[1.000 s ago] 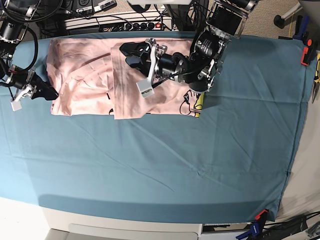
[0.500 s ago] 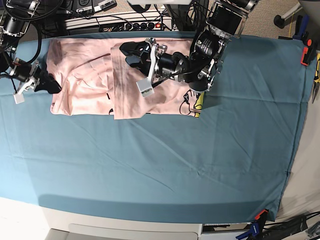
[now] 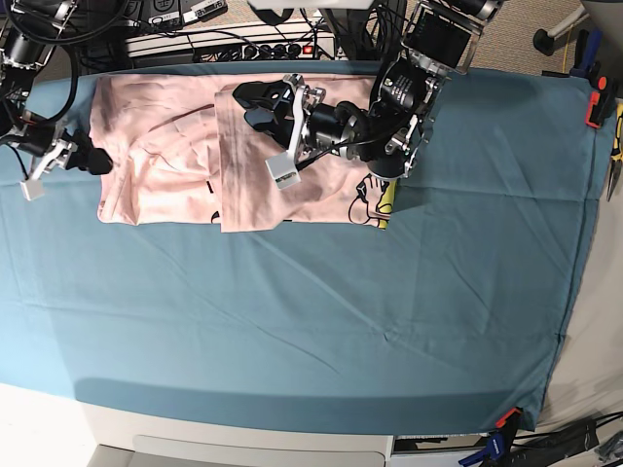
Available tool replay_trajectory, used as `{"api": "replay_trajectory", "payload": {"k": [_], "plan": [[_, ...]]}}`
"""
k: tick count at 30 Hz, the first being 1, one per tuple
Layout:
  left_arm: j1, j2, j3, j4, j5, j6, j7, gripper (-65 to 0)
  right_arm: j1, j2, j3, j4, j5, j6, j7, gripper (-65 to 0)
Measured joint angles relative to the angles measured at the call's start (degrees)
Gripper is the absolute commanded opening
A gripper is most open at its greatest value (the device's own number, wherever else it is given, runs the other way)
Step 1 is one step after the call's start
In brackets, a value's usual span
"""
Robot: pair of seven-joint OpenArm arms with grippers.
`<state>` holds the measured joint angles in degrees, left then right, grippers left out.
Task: Fold the T-shirt properly
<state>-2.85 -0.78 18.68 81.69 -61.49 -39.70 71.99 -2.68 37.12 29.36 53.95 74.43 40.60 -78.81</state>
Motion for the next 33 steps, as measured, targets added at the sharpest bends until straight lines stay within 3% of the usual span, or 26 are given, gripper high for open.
{"api": "replay_trajectory", "payload": {"k": [5, 9, 19, 24, 28, 33], "plan": [[-0.02, 0.00, 0.00, 0.00, -0.02, 0.00, 0.00, -31.1, -0.66, -0.02, 7.72, -0.42, -3.58, -0.31, -1.16, -31.3], [-0.02, 0.00, 0.00, 0.00, -0.02, 0.02, 0.00, -31.1, -0.66, -0.04, 8.94, -0.46, -3.67, -0.52, -1.38, -31.3], [-0.02, 0.00, 0.00, 0.00, -0.04, 0.00, -0.02, -31.1, -0.81, -1.81, 8.61, -0.66, 9.46, -0.68, -1.75, -31.3], [-0.02, 0.00, 0.00, 0.00, -0.02, 0.02, 0.00, -31.1, -0.98, -3.65, 8.50, -0.66, 9.20, -0.68, -1.81, -31.3], [-0.02, 0.00, 0.00, 0.00, 0.17, 0.00, -0.02, -31.1, -1.14, -3.76, 8.50, -0.57, 2.08, -0.59, -0.98, -31.2], [-0.04, -0.02, 0.00, 0.00, 0.13, 0.00, -0.02, -31.1, -2.49, -3.63, 8.76, -0.20, -0.02, -0.17, 0.68, -28.5]]}}
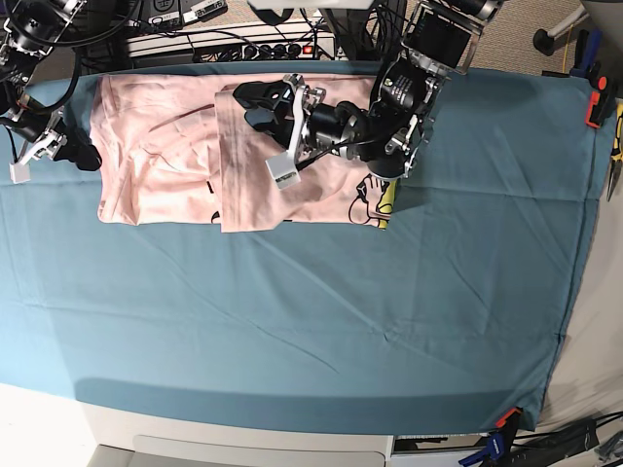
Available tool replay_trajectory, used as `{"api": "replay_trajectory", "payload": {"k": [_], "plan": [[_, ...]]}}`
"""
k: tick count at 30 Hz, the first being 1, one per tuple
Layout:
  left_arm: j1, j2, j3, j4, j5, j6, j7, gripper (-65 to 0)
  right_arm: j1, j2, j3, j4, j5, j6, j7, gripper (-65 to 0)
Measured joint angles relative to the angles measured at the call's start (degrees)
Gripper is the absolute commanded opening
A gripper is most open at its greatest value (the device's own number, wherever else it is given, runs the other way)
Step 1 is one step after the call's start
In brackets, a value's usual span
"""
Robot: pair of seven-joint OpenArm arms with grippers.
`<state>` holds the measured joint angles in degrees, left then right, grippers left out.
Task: Fold the T-shirt properly
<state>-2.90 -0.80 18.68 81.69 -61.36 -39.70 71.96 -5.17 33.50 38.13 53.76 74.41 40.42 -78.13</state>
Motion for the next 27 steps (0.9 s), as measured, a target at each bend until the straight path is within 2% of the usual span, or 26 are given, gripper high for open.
{"api": "replay_trajectory", "payload": {"k": [15, 19, 27], "plan": [[0.02, 0.02, 0.00, 0.00, 0.00, 0.00, 0.00, -31.1, -0.37, -0.35, 0.11, 0.02, 0.74, 0.11, 0.20, -28.5], [0.02, 0.00, 0.00, 0.00, -0.02, 0.00, 0.00, -31.1, -0.15, -0.33, 0.11, 0.31, -1.36, 0.15, 0.17, -28.5], [0.02, 0.02, 0.00, 0.00, 0.00, 0.00, 0.00, -31.1, -0.07, -0.35, 0.11, 0.31, -1.33, 0.15, 0.17, -28.5]]}}
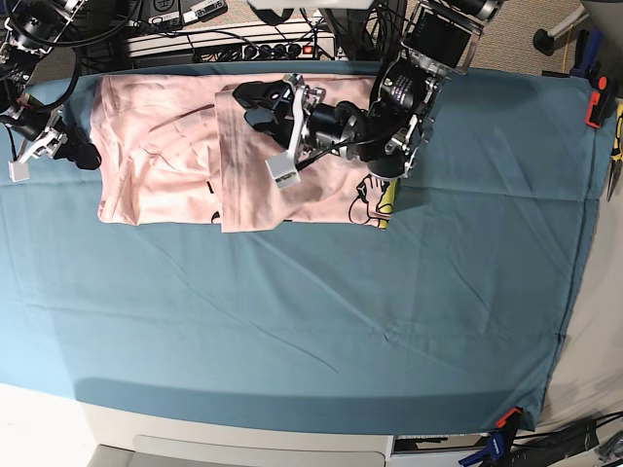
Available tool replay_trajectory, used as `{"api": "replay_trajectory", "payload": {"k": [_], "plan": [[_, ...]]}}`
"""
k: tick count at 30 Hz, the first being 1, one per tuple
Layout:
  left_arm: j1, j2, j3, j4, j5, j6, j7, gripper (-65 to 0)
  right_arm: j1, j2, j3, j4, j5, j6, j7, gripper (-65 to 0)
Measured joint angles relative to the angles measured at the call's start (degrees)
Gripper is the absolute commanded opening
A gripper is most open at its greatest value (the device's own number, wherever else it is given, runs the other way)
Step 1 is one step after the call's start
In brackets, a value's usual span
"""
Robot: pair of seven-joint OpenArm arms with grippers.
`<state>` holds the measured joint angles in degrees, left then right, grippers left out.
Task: Fold the T-shirt properly
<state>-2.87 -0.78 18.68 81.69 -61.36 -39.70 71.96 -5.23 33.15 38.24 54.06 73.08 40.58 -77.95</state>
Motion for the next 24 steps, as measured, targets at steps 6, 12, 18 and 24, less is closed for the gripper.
{"api": "replay_trajectory", "payload": {"k": [6, 12, 18, 24], "plan": [[0.00, 0.00, 0.00, 0.00, 0.00, 0.00, -0.02, -31.1, 0.00, 0.00, 0.00, 0.00, 0.02, 0.00, 0.00, -28.5], [0.00, 0.00, 0.00, 0.00, 0.00, 0.02, -0.04, -31.1, -0.02, -0.17, -0.04, 2.47, -2.49, 0.00, -0.04, -28.6], [0.00, 0.00, 0.00, 0.00, 0.00, 0.00, -0.24, -31.1, -0.15, -0.20, -0.04, 8.59, -10.29, -0.26, -0.26, -28.6], [0.00, 0.00, 0.00, 0.00, 0.00, 0.00, -0.24, -31.1, -0.17, -1.31, 0.07, 8.70, -10.19, -0.44, 0.17, -28.6]]}}
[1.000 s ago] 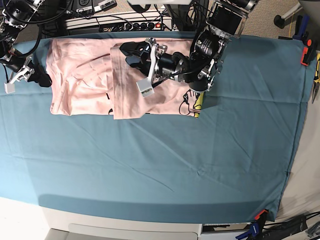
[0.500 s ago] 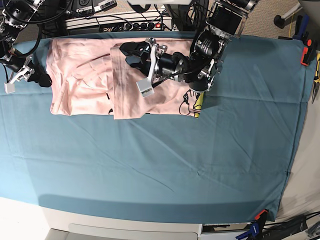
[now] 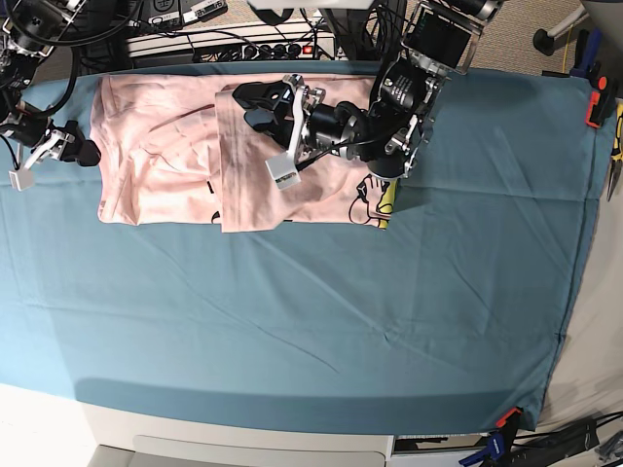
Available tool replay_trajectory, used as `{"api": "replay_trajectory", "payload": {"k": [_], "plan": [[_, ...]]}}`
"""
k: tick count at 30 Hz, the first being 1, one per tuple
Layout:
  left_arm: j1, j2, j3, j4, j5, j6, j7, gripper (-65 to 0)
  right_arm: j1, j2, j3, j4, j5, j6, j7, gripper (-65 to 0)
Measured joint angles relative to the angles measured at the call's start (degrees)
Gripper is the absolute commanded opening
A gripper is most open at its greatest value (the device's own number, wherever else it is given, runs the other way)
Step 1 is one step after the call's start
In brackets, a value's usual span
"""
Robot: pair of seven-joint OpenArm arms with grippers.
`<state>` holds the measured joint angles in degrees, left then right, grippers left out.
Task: Fold the T-shirt properly
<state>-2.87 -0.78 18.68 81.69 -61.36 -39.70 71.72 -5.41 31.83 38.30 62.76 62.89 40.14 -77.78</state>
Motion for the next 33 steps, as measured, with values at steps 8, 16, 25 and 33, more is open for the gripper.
{"api": "replay_trajectory", "payload": {"k": [8, 16, 25, 33], "plan": [[-0.02, 0.00, 0.00, 0.00, -0.02, 0.00, 0.00, -31.1, 0.85, -3.58, -8.41, 0.76, 2.34, 0.44, 3.98, -28.6], [-0.04, 0.00, 0.00, 0.00, 0.00, 0.00, 0.00, -31.1, 1.07, -3.45, -12.79, 0.98, 4.81, 0.26, 4.50, -28.6], [-0.04, -0.02, 0.00, 0.00, 0.02, 0.00, 0.00, -31.1, 0.48, -4.39, -13.42, 0.50, 13.75, 0.44, 1.86, -28.6], [-0.02, -0.02, 0.00, 0.00, 0.00, 0.02, 0.00, -31.1, 0.48, -4.39, -13.42, 0.50, 13.94, 0.44, 1.88, -28.6]]}}
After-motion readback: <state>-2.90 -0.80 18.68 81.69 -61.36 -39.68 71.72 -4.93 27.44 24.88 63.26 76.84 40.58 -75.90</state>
